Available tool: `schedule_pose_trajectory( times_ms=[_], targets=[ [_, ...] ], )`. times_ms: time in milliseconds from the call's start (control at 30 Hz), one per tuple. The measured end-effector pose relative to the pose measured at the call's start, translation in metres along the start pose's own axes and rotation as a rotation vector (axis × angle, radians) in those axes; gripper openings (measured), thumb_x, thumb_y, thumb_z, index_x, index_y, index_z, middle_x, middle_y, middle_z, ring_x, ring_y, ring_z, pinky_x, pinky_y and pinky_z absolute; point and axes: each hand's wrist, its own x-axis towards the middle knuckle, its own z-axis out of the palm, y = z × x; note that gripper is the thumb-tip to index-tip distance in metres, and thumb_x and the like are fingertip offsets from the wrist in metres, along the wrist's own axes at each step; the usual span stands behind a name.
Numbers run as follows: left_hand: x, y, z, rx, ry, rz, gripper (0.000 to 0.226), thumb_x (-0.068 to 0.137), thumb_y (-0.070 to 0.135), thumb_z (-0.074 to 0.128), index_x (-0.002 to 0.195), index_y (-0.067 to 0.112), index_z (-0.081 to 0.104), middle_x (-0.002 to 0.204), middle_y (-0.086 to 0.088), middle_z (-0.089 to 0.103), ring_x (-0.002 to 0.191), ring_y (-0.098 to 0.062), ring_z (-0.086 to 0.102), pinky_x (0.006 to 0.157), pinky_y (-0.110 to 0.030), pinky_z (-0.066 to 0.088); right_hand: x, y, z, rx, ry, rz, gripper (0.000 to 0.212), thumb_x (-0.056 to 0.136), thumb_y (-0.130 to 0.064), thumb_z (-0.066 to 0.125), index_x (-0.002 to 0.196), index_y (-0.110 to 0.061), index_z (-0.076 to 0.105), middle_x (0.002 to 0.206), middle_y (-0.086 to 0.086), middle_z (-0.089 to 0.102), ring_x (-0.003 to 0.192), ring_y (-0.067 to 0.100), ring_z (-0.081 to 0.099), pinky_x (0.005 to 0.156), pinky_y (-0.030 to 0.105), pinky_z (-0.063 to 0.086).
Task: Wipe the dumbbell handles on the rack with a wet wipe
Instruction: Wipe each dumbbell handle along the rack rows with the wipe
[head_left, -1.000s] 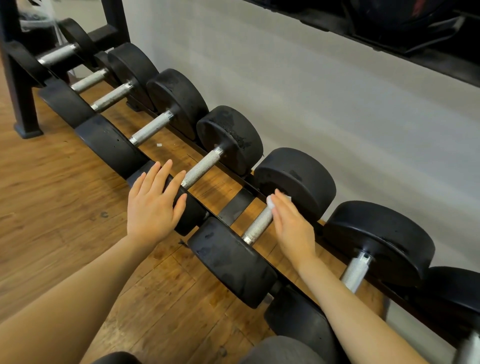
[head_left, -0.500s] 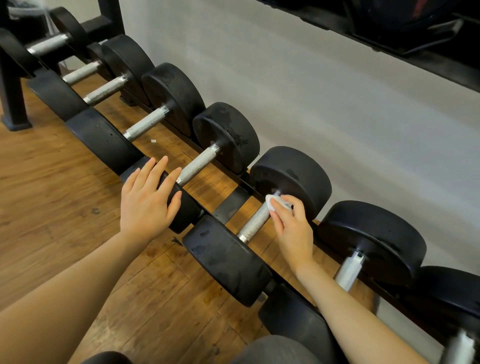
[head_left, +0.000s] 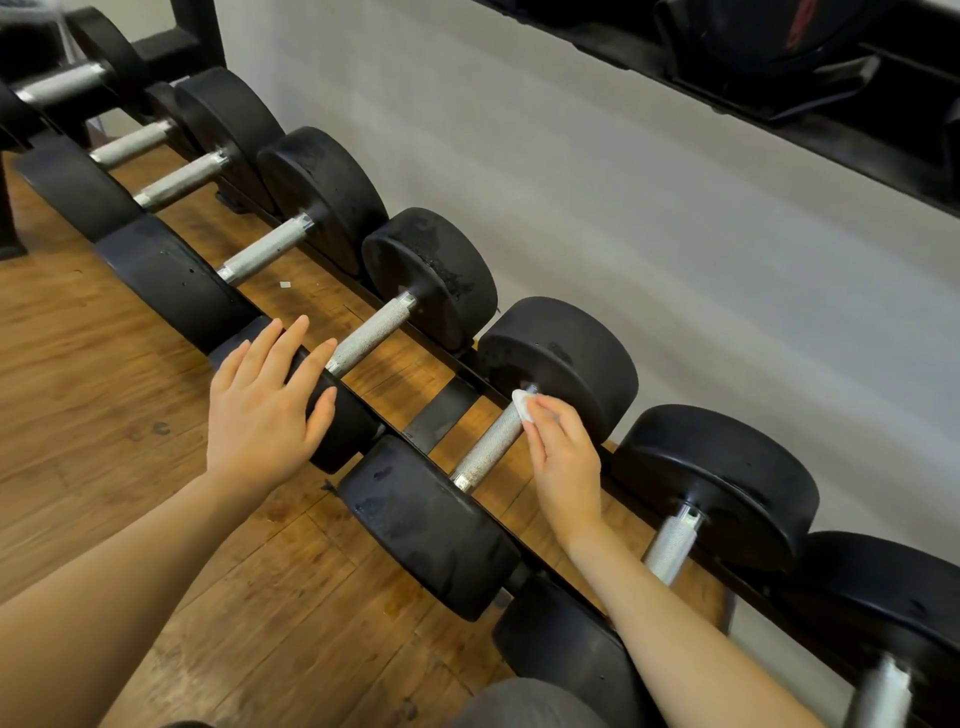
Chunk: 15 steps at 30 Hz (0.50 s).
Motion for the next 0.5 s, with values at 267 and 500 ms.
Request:
schedule_pose_trajectory(
  times_ms=[267, 500],
  targets=[
    [-0.0005, 0.0001, 0.0004, -0.005, -0.007, -0.008, 0.054, 0.097, 0.041, 0.035, 0.14, 0.014, 0.054, 0.149, -0.017, 0.044, 0.14, -0.037, 0.036, 0.114, -0.052, 0.025, 0.0018, -0.0015, 0.0039, -0.035, 0.044, 0.032, 0.035, 0.097, -0.019, 0.055, 0.13, -0.008, 0.061, 0.123, 0.005, 0.064, 0.109, 0.016, 0.062, 0.086, 0.033, 0.057],
    [-0.0002, 0.0011, -0.0006, -0.003, -0.021, -0.013, 0.055, 0.097, 0.042, 0.033, 0.141, 0.014, 0.053, 0.15, -0.018, 0.044, 0.141, -0.037, 0.035, 0.114, -0.052, 0.024, 0.0024, 0.0013, -0.0042, -0.034, -0.062, -0.022, 0.04, 0.1, -0.032, 0.041, 0.133, -0.014, 0.056, 0.123, -0.009, 0.055, 0.107, 0.003, 0.052, 0.084, 0.021, 0.054]
  ],
)
